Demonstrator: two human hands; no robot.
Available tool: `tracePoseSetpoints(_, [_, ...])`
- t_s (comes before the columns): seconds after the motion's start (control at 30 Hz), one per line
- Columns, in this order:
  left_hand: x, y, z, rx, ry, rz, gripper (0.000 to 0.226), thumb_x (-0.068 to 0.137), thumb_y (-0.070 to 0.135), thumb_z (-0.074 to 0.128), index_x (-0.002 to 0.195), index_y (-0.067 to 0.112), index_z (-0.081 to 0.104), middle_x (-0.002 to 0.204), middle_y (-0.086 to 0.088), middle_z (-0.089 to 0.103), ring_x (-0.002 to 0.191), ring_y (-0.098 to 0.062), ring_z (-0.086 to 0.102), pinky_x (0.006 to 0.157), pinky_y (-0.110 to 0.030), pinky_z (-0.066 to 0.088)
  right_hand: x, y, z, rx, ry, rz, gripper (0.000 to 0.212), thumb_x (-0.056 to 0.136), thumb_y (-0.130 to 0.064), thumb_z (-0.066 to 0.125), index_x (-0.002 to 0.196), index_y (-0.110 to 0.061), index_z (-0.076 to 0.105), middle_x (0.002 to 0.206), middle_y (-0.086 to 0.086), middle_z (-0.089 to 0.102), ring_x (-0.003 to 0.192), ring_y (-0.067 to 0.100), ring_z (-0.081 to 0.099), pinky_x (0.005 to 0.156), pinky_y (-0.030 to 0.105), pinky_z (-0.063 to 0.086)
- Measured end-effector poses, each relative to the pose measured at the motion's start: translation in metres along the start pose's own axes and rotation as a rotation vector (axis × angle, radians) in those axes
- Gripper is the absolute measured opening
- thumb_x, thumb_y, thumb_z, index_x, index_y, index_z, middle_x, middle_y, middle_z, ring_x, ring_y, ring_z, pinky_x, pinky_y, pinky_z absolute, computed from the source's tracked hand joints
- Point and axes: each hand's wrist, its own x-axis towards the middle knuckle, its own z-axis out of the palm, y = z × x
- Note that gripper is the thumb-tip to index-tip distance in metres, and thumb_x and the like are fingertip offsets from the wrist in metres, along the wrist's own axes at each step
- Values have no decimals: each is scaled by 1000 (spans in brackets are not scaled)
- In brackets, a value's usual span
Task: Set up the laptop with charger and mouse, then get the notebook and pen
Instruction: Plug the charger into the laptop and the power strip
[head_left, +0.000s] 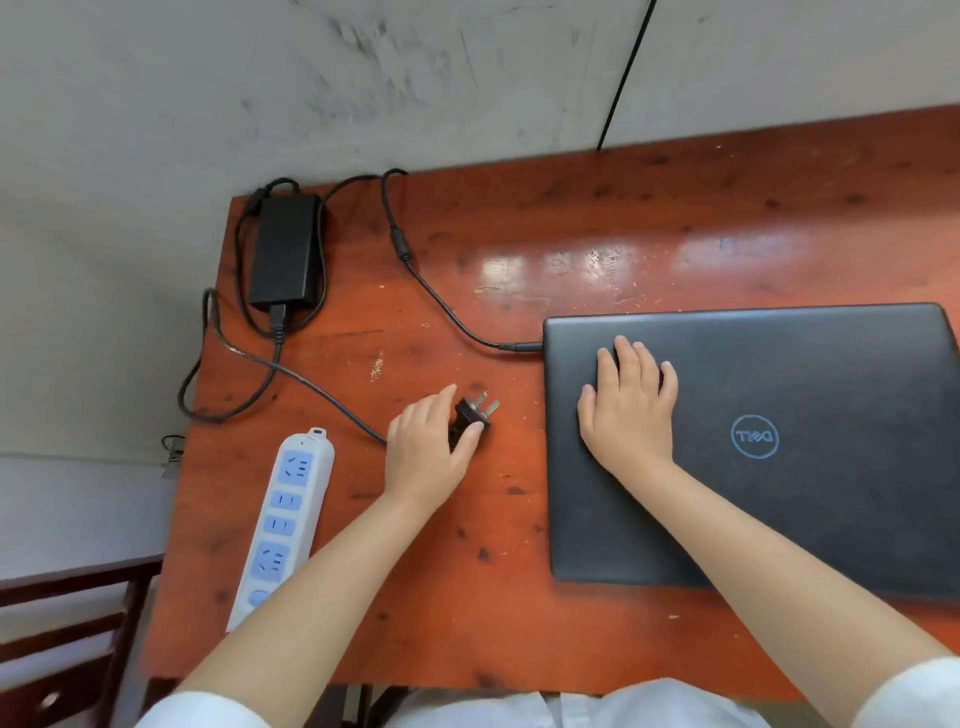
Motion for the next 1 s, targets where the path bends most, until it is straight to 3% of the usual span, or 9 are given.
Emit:
tracePoseSetpoints(0.1, [-9, -7, 11, 88, -44, -56, 55, 85, 34, 59, 132, 12, 41, 127, -6, 58, 120, -24, 49, 105, -37, 32, -2, 0, 2, 16, 4, -6, 40, 77, -7, 67, 112, 9, 56, 124, 31, 56, 117, 44, 52, 97, 63, 36])
tracePoseSetpoints(0.27, [-6, -5, 14, 128, 32, -52, 35, 88, 22, 56, 121, 11, 52, 111, -7, 66, 111, -24, 54, 113, -40, 17, -3, 3, 3, 20, -63, -3, 42, 90, -14, 50, 128, 3, 44, 143, 23, 39, 135, 35, 31, 111, 54, 19])
tracePoseSetpoints(0.47, [-10, -21, -24, 80, 199, 115, 28, 85, 13, 59, 110, 1, 60, 96, -17, 70, 96, -33, 61, 105, -45, 32, -26, -15, -3, 27, -129, 41, 40, 92, -15, 45, 130, -2, 41, 147, 17, 31, 139, 30, 21, 114, 48, 12])
tracePoseSetpoints(0.57, [-14, -43, -60, 91, 333, 155, 25, 80, 7, 64, 103, -2, 62, 83, -19, 70, 83, -35, 64, 100, -53, 36, -45, -44, -3, 75, -130, 4, 37, 90, -11, 49, 126, -1, 48, 143, 19, 38, 136, 31, 26, 113, 50, 14])
tracePoseSetpoints(0.63, [-17, -61, -85, 135, 367, 179, 24, 80, 6, 63, 102, -3, 62, 80, -21, 68, 80, -37, 63, 91, -52, 42, -57, -67, 0, 129, -135, -69, 35, 88, -7, 51, 122, 1, 52, 138, 19, 44, 133, 32, 33, 113, 51, 15])
tracePoseSetpoints(0.7, [-22, -84, -110, 193, 319, 204, 24, 83, 9, 61, 104, -3, 61, 82, -24, 66, 80, -39, 60, 78, -47, 44, -69, -92, 8, 172, -151, -125, 34, 85, -4, 53, 119, 2, 54, 134, 20, 49, 129, 34, 39, 111, 51, 20])
tracePoseSetpoints(0.8, [-30, -125, -137, 280, 227, 253, 26, 89, 14, 55, 109, -1, 58, 91, -25, 64, 88, -39, 56, 72, -46, 41, -86, -134, 26, 228, -144, -152, 33, 80, 1, 58, 113, 7, 57, 128, 26, 53, 124, 40, 43, 106, 52, 30])
tracePoseSetpoints(0.9, [-39, -151, -147, 302, 179, 289, 25, 89, 15, 54, 108, -1, 59, 92, -24, 63, 87, -37, 56, 72, -44, 42, -99, -155, 43, 193, -146, -129, 37, 84, -6, 59, 119, 2, 54, 136, 23, 47, 131, 38, 37, 109, 55, 23])
tracePoseSetpoints(1.0, [-47, -170, -151, 307, 119, 290, 25, 88, 13, 56, 107, -3, 59, 100, -22, 62, 91, -36, 57, 73, -43, 44, -113, -159, 59, 103, -130, -89, 41, 91, -21, 50, 130, -9, 47, 147, 12, 37, 139, 28, 26, 115, 49, 14])
